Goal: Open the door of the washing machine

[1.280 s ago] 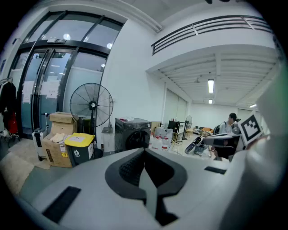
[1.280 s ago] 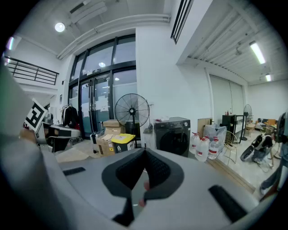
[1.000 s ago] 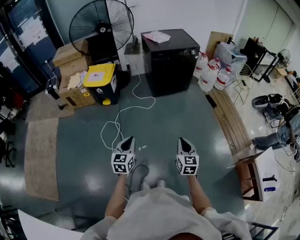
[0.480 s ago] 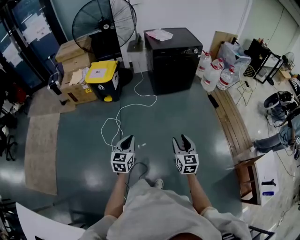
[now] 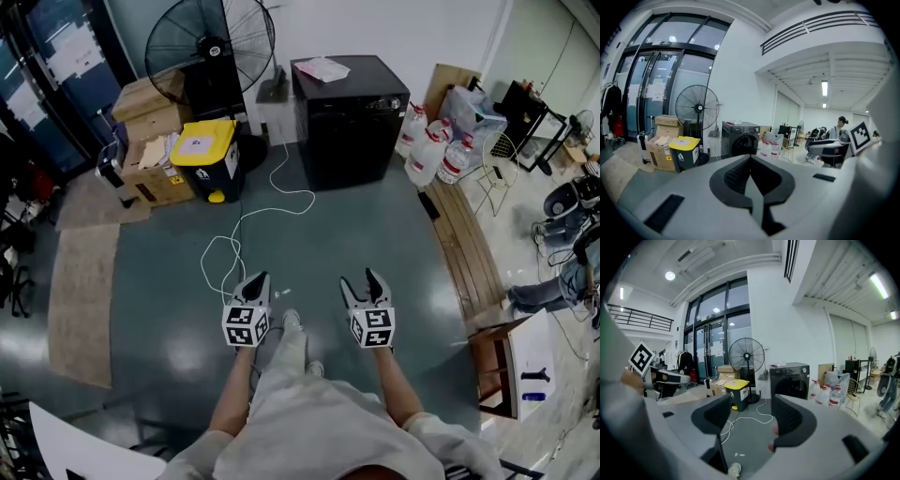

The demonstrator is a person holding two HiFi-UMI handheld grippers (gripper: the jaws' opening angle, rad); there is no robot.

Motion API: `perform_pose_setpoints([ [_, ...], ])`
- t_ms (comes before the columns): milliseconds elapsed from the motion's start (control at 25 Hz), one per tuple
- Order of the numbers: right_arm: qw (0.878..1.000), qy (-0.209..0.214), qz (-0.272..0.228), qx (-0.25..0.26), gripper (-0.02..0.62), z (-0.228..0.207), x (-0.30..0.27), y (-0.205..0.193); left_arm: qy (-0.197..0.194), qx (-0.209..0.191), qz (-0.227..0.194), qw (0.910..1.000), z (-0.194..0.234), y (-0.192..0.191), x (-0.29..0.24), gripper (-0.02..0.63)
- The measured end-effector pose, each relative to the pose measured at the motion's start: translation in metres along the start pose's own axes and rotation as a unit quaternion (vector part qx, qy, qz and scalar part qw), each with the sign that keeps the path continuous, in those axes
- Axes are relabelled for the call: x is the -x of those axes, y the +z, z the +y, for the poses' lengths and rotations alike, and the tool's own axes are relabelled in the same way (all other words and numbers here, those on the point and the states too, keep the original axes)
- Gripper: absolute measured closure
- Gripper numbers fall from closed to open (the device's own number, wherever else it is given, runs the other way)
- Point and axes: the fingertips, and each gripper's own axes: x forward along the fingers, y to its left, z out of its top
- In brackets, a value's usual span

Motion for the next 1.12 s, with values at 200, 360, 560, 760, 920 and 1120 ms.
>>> perform_pose_setpoints([
  [200,1.0,-0.006,0.003,0.005,0.321,-0.015,-0.023,0.004,-0.003,0.004,0.002,1.0,0.008,0.004,-0.027,0.598],
  [360,1.0,-0.013,0.008,0.006,0.321,-0.031,-0.048,0.007,-0.008,0.008,0.007,0.9999,0.016,0.007,-0.058,0.598],
  [560,1.0,-0.022,0.015,0.008,0.321,-0.049,-0.091,0.015,-0.018,0.01,0.011,0.9997,0.035,0.018,-0.105,0.598],
  [760,0.999,-0.03,0.019,0.005,0.321,-0.065,-0.146,0.031,-0.025,0.008,0.016,0.9995,0.067,0.039,-0.155,0.598],
  [920,0.999,-0.036,0.019,0.0,0.322,-0.073,-0.192,0.053,-0.031,0.007,0.02,0.9993,0.093,0.062,-0.192,0.598],
  [1120,0.999,-0.042,0.019,0.001,0.322,-0.078,-0.251,0.077,-0.039,0.006,0.017,0.9991,0.132,0.09,-0.238,0.598],
])
